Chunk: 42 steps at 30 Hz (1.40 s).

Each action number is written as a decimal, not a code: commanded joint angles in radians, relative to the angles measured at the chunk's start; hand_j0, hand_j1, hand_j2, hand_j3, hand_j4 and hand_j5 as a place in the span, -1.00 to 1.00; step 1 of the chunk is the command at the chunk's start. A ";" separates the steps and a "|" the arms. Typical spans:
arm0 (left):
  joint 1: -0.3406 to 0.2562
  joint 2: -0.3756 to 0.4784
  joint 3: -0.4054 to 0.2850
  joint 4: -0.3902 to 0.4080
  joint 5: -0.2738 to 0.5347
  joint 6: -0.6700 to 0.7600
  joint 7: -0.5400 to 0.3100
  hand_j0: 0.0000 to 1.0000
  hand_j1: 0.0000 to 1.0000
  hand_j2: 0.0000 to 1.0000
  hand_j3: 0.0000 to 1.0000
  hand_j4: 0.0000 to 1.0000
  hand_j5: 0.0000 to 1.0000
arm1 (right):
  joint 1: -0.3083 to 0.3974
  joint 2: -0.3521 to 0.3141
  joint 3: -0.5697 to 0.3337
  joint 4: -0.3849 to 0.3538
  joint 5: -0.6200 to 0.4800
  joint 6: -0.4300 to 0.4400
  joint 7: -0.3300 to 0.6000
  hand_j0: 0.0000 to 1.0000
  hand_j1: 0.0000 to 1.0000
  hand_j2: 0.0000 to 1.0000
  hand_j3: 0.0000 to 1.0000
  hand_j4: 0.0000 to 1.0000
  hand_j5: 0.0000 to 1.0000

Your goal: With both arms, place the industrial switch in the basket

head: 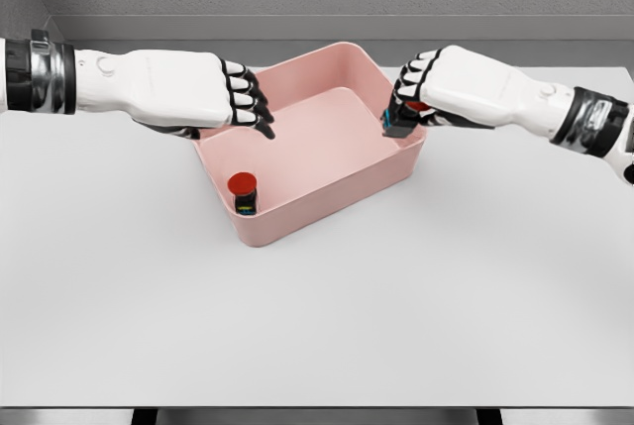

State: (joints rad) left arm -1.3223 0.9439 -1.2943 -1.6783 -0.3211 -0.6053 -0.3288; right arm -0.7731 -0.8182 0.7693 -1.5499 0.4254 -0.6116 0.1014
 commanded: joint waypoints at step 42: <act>0.218 0.248 -0.029 0.167 0.384 -0.006 0.008 1.00 1.00 1.00 1.00 1.00 1.00 | -0.083 0.281 0.042 0.257 0.049 0.001 0.050 1.00 1.00 1.00 1.00 1.00 1.00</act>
State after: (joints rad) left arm -1.1045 1.1942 -1.3187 -1.5099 0.0570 -0.6124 -0.3210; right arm -0.8575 -0.5368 0.8143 -1.2934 0.4821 -0.6118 0.1524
